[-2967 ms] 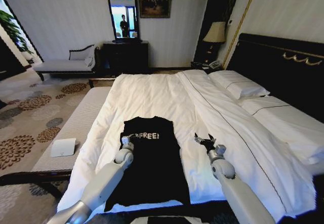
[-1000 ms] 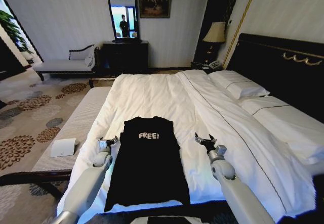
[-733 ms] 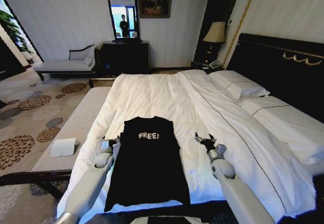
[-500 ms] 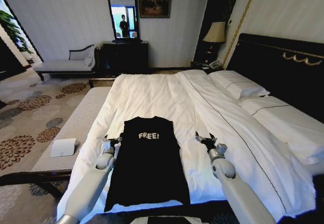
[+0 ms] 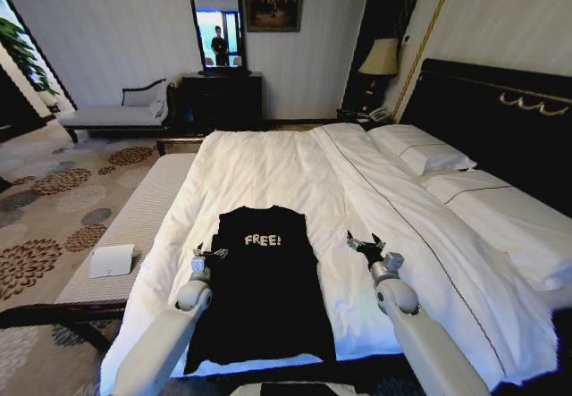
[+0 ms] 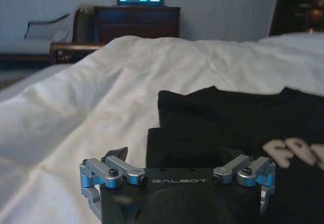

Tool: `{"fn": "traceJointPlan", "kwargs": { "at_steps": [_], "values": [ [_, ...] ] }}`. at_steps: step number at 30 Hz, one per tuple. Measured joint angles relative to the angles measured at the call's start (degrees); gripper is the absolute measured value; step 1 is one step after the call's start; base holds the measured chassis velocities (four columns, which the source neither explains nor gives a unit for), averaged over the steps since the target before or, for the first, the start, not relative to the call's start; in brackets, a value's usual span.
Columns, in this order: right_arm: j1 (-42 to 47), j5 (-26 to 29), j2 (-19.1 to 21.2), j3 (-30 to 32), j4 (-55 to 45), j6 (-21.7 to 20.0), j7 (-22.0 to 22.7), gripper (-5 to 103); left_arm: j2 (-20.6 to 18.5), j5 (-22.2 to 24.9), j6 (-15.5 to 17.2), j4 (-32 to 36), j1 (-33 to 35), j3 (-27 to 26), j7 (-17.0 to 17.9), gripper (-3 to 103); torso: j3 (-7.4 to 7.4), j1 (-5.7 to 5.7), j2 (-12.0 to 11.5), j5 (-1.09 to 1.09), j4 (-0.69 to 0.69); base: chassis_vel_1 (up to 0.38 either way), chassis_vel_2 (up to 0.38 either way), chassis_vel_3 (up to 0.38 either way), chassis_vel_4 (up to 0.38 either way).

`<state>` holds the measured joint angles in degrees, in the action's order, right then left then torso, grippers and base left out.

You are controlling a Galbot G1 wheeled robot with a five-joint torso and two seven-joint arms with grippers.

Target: Fold the clothes on the bed.

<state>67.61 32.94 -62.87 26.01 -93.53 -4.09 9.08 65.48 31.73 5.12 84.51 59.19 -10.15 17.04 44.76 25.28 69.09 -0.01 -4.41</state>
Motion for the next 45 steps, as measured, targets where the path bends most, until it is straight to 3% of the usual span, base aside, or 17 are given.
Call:
{"fn": "traceJointPlan", "kwargs": {
  "at_steps": [5,17,30,45],
  "values": [
    [0.0,0.1,0.2,0.0,-0.2,-0.1,0.2,100,0.5,4.2,-0.3,-1.5,-2.3,-1.1,0.0,100,0.00,0.01,0.0,0.01,0.00,0.000,0.000,0.000,0.000],
    [-1.3,1.1,1.4,-0.3,-0.3,-0.7,0.8,100,2.3,6.7,-1.2,-7.7,-5.6,-0.4,-2.5,101,0.00,0.01,0.0,0.01,0.00,0.000,0.000,0.000,0.000],
    [-2.1,1.8,1.4,-0.7,0.1,-0.8,1.0,100,2.2,5.9,-3.0,-7.0,-5.2,0.8,-4.1,78,0.00,0.01,0.0,0.01,0.00,0.000,0.000,0.000,0.000],
    [-2.1,2.2,1.5,-0.2,-0.2,-0.9,1.1,100,1.3,3.9,-3.5,-3.5,-3.3,3.7,-4.2,76,0.00,0.00,0.0,0.01,-0.01,0.000,0.000,0.000,0.000]
  ]
}}
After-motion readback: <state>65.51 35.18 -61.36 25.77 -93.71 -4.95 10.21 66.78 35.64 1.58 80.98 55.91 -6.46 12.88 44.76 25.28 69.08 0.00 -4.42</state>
